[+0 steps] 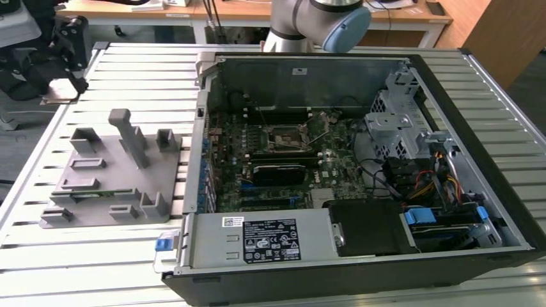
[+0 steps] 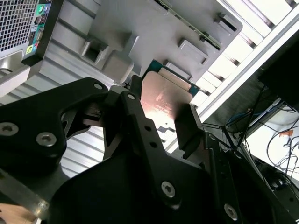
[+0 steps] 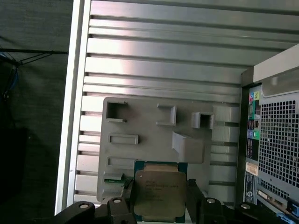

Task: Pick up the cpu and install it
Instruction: 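Pick up the cpu and move it towards the insertion slot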

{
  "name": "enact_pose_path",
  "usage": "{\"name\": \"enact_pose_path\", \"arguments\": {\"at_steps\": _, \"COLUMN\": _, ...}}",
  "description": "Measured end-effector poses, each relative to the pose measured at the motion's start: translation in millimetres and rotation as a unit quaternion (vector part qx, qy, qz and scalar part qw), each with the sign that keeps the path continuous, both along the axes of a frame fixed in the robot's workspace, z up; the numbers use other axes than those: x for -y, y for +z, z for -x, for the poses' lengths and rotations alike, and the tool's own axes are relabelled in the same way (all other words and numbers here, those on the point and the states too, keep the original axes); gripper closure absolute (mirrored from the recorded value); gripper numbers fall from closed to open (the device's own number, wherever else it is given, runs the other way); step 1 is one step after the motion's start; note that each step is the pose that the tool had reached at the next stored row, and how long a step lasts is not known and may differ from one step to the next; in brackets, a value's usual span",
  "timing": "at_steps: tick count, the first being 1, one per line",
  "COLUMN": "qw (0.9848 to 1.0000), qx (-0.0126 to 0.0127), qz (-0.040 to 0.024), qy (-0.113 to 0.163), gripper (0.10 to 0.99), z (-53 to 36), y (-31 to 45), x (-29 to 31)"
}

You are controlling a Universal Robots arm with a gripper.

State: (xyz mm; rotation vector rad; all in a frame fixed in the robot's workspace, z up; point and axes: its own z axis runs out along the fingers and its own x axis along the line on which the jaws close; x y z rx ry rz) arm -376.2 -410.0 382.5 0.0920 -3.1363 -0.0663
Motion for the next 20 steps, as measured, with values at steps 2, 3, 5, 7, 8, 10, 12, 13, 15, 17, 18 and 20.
{"name": "enact_pose_path", "arguments": {"at_steps": 2, "qw": 1.0000, "qx": 0.0000, "qz": 0.0000, "qy": 0.000, "gripper": 0.557, "z": -5.1, "y": -0.1, "x": 0.0}}
{"name": "enact_pose_path", "arguments": {"at_steps": 3, "qw": 1.0000, "qx": 0.0000, "qz": -0.0001, "qy": 0.000, "gripper": 0.557, "z": -7.4, "y": -0.1, "x": 0.0}}
{"name": "enact_pose_path", "arguments": {"at_steps": 5, "qw": 1.0000, "qx": 0.0000, "qz": -0.0001, "qy": 0.000, "gripper": 0.557, "z": -11.8, "y": 0.0, "x": 0.0}}
{"name": "enact_pose_path", "arguments": {"at_steps": 7, "qw": 1.0000, "qx": 0.0000, "qz": 0.0000, "qy": 0.000, "gripper": 0.557, "z": -16.4, "y": 0.0, "x": 0.0}}
{"name": "enact_pose_path", "arguments": {"at_steps": 8, "qw": 1.0000, "qx": 0.0000, "qz": 0.0000, "qy": 0.000, "gripper": 0.557, "z": -18.7, "y": 0.0, "x": 0.0}}
{"name": "enact_pose_path", "arguments": {"at_steps": 10, "qw": 1.0000, "qx": 0.0000, "qz": -0.0001, "qy": 0.000, "gripper": 0.557, "z": -22.9, "y": -0.1, "x": 0.0}}
{"name": "enact_pose_path", "arguments": {"at_steps": 12, "qw": 1.0000, "qx": 0.0000, "qz": -0.0001, "qy": 0.000, "gripper": 0.557, "z": -26.5, "y": 0.0, "x": 0.0}}
{"name": "enact_pose_path", "arguments": {"at_steps": 13, "qw": 1.0000, "qx": 0.0000, "qz": -0.0001, "qy": 0.000, "gripper": 0.557, "z": -28.0, "y": 0.0, "x": 0.0}}
{"name": "enact_pose_path", "arguments": {"at_steps": 15, "qw": 1.0000, "qx": 0.0000, "qz": 0.0000, "qy": 0.000, "gripper": 0.557, "z": -31.5, "y": 0.0, "x": -0.1}}
{"name": "enact_pose_path", "arguments": {"at_steps": 17, "qw": 1.0000, "qx": 0.0000, "qz": 0.0000, "qy": 0.000, "gripper": 0.557, "z": -35.5, "y": 0.0, "x": -0.1}}
{"name": "enact_pose_path", "arguments": {"at_steps": 18, "qw": 1.0000, "qx": 0.0000, "qz": 0.0000, "qy": 0.000, "gripper": 0.557, "z": -37.6, "y": 0.0, "x": -0.1}}
{"name": "enact_pose_path", "arguments": {"at_steps": 20, "qw": 1.0000, "qx": 0.0000, "qz": -0.0001, "qy": 0.000, "gripper": 0.557, "z": -41.8, "y": -0.1, "x": -0.2}}
